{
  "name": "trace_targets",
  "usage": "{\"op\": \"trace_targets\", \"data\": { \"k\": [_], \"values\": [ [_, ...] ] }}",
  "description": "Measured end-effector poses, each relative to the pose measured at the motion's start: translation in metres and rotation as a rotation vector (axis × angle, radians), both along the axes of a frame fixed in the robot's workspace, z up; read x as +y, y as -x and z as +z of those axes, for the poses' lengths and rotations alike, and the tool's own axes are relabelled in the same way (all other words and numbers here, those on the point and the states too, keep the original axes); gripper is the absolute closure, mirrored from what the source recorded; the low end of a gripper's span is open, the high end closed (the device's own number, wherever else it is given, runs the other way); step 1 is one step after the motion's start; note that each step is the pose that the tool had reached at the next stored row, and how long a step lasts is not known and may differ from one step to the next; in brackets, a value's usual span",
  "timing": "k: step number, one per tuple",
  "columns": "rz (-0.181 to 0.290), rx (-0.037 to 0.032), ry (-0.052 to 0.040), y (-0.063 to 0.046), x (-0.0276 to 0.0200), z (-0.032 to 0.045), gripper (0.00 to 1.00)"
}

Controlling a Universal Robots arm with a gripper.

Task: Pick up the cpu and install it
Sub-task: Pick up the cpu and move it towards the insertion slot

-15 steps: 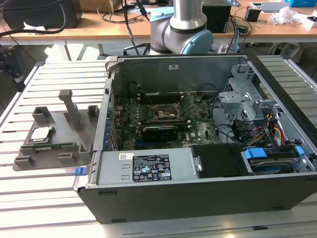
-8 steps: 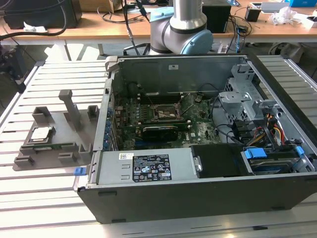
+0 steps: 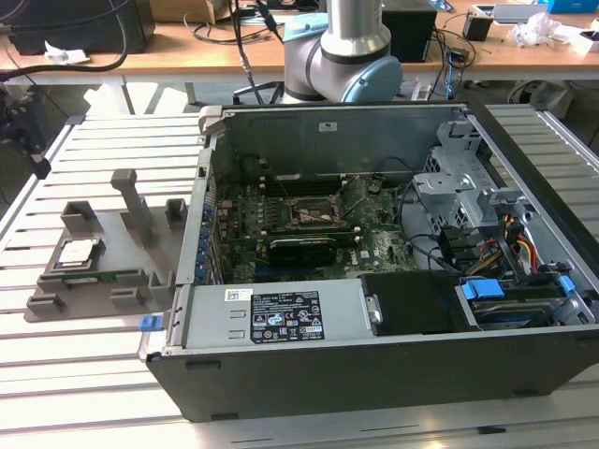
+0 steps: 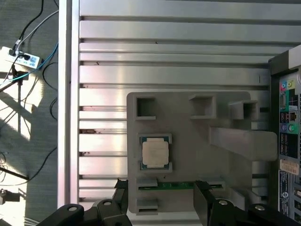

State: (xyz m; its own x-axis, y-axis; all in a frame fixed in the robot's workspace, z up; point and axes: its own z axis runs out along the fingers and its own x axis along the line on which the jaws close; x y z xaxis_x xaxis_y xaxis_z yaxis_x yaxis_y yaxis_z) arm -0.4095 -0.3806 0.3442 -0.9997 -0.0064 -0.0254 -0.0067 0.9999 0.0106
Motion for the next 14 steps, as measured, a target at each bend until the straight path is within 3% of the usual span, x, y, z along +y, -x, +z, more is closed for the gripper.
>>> {"op": "trace_targets", "data": {
  "k": [14],
  "values": [
    [0.000, 0.0001, 0.0001, 0.0000, 0.0000, -0.0097, 0.34]
  ]
}}
